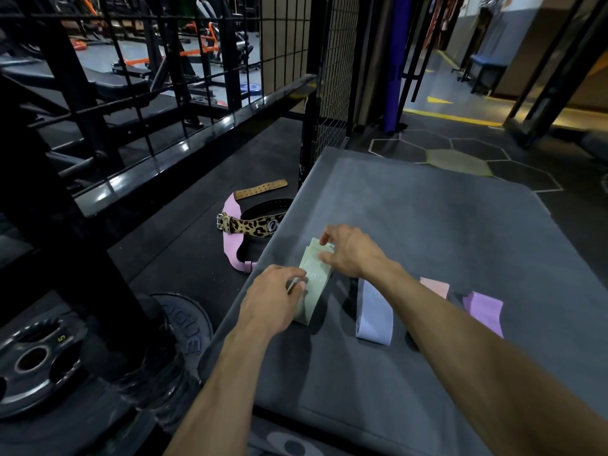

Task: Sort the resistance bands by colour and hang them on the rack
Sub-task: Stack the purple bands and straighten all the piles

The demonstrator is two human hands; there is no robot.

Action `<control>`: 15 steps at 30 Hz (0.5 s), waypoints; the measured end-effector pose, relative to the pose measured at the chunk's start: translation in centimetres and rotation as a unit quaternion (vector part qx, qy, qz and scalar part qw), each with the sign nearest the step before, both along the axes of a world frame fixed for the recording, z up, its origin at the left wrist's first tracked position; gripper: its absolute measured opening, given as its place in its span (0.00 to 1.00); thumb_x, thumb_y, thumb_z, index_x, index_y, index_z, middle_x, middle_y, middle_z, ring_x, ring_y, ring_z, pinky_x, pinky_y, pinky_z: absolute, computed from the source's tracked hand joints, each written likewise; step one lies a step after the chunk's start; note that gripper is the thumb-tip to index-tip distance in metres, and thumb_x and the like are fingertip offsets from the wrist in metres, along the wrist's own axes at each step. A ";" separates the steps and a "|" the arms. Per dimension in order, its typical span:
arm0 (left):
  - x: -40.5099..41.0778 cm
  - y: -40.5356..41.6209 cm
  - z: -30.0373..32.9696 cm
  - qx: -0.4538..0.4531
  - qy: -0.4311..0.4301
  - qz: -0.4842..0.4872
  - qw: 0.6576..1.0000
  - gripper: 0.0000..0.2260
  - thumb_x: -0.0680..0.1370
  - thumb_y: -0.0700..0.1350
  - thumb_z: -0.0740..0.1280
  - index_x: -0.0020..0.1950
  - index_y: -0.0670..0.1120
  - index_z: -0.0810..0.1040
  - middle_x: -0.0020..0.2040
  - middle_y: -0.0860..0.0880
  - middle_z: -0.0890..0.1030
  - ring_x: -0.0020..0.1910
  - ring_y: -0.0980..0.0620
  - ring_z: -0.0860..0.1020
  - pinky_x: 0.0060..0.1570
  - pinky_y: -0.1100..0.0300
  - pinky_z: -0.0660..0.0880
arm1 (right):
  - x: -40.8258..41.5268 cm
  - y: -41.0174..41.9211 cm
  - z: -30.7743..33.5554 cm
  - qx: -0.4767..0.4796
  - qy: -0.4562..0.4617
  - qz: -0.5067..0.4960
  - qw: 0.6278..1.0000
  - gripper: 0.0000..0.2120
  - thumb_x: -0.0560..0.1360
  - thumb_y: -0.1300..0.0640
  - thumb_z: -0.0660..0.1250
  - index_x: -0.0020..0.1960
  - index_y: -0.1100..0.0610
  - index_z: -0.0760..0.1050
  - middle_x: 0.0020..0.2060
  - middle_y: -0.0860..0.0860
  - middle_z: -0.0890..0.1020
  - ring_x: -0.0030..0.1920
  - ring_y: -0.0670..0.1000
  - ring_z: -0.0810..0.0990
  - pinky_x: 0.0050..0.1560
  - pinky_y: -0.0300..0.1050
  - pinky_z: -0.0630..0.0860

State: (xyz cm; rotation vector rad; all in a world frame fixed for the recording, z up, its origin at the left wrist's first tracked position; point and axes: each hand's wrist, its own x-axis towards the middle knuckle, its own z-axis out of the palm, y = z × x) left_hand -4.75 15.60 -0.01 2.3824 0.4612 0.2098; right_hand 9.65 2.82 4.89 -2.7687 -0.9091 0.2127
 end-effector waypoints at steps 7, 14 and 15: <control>-0.3 -0.2 0.2 -0.003 -0.004 0.000 1.000 0.11 0.80 0.52 0.67 0.62 0.60 0.81 0.62 0.55 0.77 0.56 0.51 0.78 0.60 0.51 0.75 | -0.6 -1.5 0.4 0.036 -0.011 0.003 0.999 0.14 0.76 0.48 0.68 0.60 0.51 0.76 0.61 0.52 0.80 0.58 0.56 0.79 0.57 0.54 0.78; -0.7 -1.1 1.1 -0.017 -0.009 -0.004 1.000 0.12 0.80 0.53 0.67 0.63 0.58 0.80 0.63 0.55 0.77 0.61 0.50 0.77 0.62 0.49 0.74 | -1.3 -3.9 1.5 0.051 -0.015 -0.005 0.999 0.14 0.77 0.48 0.67 0.59 0.52 0.77 0.60 0.51 0.80 0.60 0.55 0.78 0.60 0.54 0.76; -0.7 -1.3 1.2 -0.014 -0.018 -0.003 1.000 0.12 0.80 0.53 0.67 0.63 0.58 0.80 0.64 0.55 0.77 0.61 0.50 0.77 0.62 0.49 0.74 | -1.5 -4.6 1.8 0.058 -0.016 -0.004 0.998 0.14 0.77 0.48 0.66 0.60 0.53 0.77 0.61 0.51 0.80 0.60 0.54 0.78 0.61 0.54 0.75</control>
